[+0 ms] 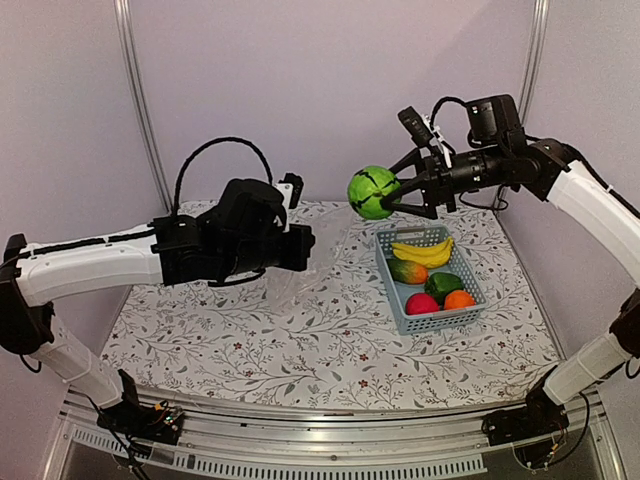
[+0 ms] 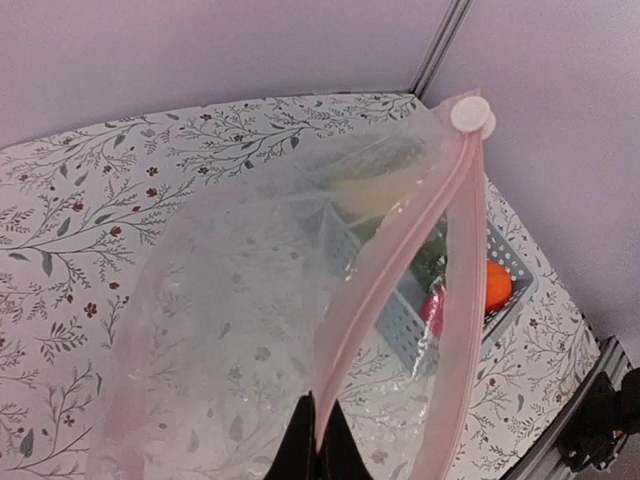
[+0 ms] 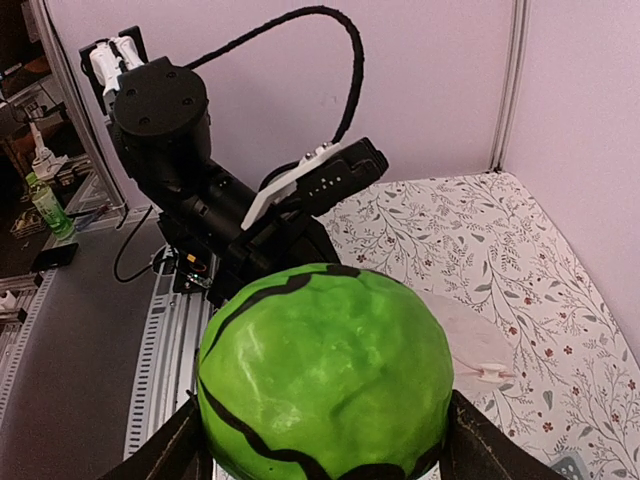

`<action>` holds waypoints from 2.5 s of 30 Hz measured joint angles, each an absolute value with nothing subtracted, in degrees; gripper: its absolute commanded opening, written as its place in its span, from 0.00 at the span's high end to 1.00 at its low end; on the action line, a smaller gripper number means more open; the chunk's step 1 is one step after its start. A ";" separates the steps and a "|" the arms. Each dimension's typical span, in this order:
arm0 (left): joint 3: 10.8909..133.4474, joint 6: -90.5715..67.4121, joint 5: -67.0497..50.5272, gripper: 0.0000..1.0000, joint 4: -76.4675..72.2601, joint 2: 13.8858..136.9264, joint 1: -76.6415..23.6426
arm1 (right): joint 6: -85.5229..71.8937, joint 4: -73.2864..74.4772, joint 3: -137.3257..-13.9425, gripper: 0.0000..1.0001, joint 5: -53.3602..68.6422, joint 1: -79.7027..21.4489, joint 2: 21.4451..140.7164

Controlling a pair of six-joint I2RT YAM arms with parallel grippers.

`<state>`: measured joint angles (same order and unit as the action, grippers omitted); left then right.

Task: Place the food in the zip-top bag and seal the zipper
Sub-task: Place the fake fruit in the zipper food storage bag.

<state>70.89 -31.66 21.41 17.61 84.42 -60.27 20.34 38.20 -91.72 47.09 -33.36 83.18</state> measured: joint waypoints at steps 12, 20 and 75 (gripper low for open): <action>73.41 -36.12 15.94 1.00 11.25 84.42 -60.29 | 15.79 36.93 -99.11 0.53 49.80 -40.77 90.89; 70.11 -39.66 13.52 1.00 5.80 83.96 -60.36 | 14.35 36.58 -97.56 0.53 44.77 -40.93 91.29; 63.61 -44.64 15.73 1.00 -0.51 80.14 -59.90 | 19.14 38.63 -92.33 0.12 19.11 -48.25 96.44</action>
